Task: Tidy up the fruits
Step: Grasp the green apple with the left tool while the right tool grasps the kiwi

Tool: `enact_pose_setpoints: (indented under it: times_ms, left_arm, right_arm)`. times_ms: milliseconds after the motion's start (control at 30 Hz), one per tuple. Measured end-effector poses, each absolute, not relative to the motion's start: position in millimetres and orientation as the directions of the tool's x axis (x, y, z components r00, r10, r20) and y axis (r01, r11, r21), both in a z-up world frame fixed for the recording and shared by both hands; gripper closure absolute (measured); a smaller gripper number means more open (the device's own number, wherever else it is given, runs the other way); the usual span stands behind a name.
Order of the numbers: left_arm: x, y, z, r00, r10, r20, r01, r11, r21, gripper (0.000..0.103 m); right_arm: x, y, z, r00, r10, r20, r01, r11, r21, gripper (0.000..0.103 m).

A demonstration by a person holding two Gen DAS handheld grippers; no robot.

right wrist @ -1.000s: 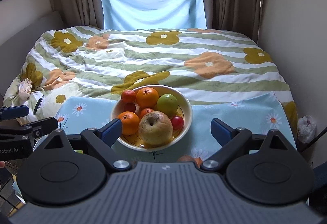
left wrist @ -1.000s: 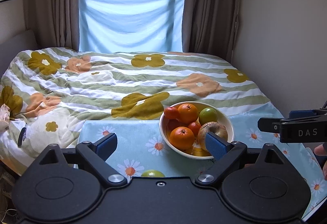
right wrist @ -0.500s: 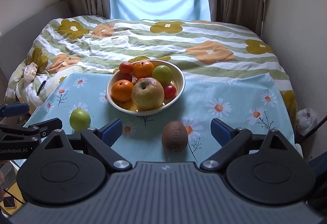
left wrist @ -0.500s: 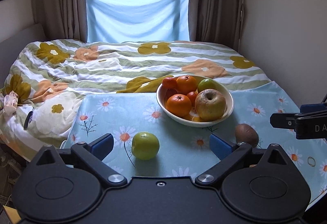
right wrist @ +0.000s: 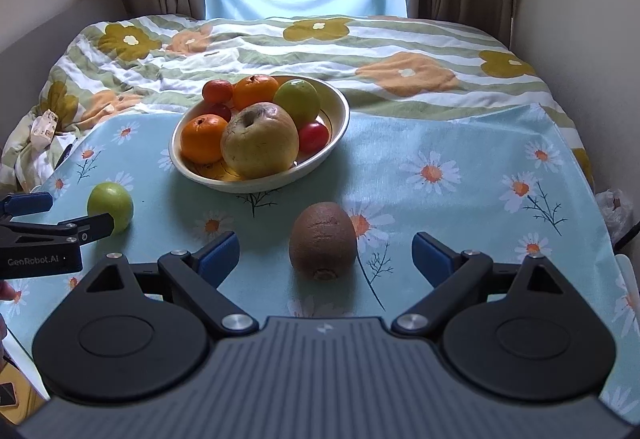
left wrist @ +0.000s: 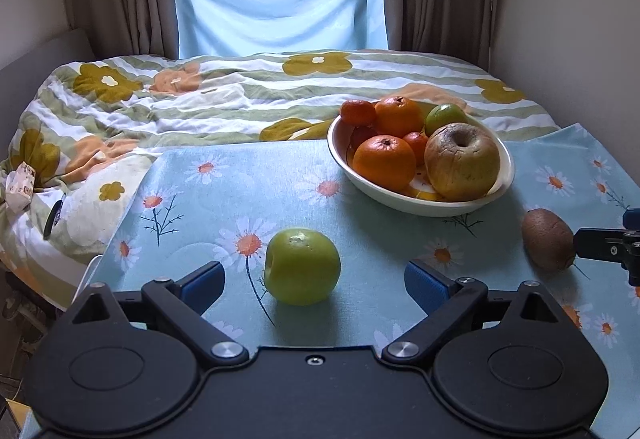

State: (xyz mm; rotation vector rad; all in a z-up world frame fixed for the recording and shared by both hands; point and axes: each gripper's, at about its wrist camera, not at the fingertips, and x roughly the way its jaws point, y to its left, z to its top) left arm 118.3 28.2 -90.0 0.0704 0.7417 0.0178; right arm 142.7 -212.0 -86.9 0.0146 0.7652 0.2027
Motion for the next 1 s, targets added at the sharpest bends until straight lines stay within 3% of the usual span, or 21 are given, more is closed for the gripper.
enact_pose_setpoints:
  times_ms: [300, 400, 433, 633, 767, 1000]
  left_arm:
    - [142.1, 28.3, -109.3, 0.705, 0.08, -0.704, 0.004, 0.993, 0.116, 0.023]
    - [147.7, 28.2, -115.2, 0.692, 0.086, -0.717, 0.009, 0.992, 0.128, 0.036]
    - [149.0, 28.6, -117.1, 0.687, 0.088, -0.722, 0.01, 0.991, 0.131, 0.046]
    - [146.8, 31.8, -117.4, 0.687, 0.087, -0.722, 0.006, 0.992, 0.125, 0.047]
    - [141.2, 29.6, -117.0, 0.684, 0.095, -0.723, 0.01, 0.99, 0.138, 0.047]
    - [128.2, 27.6, -116.2, 0.681, 0.065, -0.729, 0.018, 0.994, 0.106, 0.047]
  right_arm:
    - [157.5, -208.3, -104.1, 0.685, 0.191, -0.703, -0.179, 0.98, 0.092, 0.0]
    - [161.0, -208.0, -108.5, 0.68, 0.191, -0.708, -0.178, 0.98, 0.093, 0.0]
    - [162.2, -207.8, -109.8, 0.677, 0.19, -0.711, -0.178, 0.98, 0.092, 0.0]
    - [169.1, -207.4, -116.0, 0.67, 0.19, -0.717, -0.172, 0.98, 0.099, 0.0]
    - [174.8, -205.4, -121.2, 0.658, 0.203, -0.726, -0.183, 0.977, 0.107, 0.011]
    - [182.4, -202.8, -127.4, 0.657, 0.205, -0.726, -0.184, 0.977, 0.109, 0.013]
